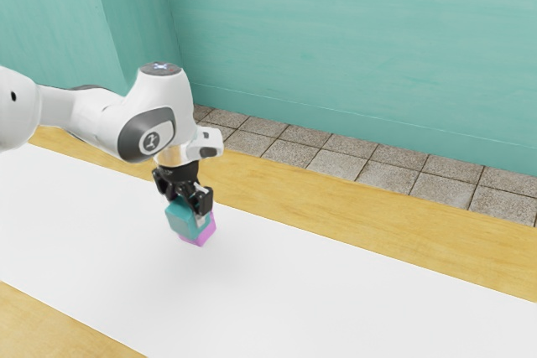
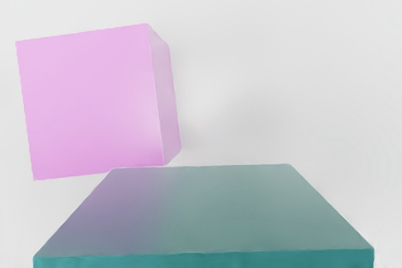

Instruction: Pick up the blue block with one arm, and put the blue block on the pink block with one arm

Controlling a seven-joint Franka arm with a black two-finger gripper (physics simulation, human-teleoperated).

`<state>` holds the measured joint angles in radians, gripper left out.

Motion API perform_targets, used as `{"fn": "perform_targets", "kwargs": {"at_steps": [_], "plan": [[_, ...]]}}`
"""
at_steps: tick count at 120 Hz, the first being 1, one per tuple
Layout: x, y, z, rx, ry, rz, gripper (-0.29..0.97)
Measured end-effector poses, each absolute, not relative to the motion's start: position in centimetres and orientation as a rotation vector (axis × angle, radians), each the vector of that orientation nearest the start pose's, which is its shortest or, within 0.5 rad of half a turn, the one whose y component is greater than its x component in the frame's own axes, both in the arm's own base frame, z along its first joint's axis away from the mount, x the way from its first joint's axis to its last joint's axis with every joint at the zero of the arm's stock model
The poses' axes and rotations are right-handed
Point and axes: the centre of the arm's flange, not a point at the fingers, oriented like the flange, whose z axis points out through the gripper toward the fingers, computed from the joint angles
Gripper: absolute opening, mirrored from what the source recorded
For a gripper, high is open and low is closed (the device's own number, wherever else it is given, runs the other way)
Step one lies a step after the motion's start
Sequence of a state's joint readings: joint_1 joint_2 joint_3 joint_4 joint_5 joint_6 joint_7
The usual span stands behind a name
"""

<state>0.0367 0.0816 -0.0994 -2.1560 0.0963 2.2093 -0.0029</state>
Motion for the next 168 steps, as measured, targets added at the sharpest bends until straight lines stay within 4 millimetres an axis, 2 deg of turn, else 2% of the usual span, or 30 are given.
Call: {"fn": "perform_targets", "kwargs": {"at_steps": [17, 27, 47, 79, 114, 168], "plan": [[56.4, -0.1, 35.8, -3.047, 0.108, 0.141, 0.38], [58.0, -0.1, 35.2, -3.042, 0.109, 0.185, 0.38], [59.4, 0.0, 35.0, -3.034, 0.11, 0.248, 0.38], [59.6, 1.1, 35.7, -3.079, 0.062, 0.274, 0.38], [60.7, 1.0, 35.8, -3.128, 0.073, 0.213, 0.38], [61.6, 2.1, 34.1, -3.133, 0.12, 0.227, 0.38]]}}
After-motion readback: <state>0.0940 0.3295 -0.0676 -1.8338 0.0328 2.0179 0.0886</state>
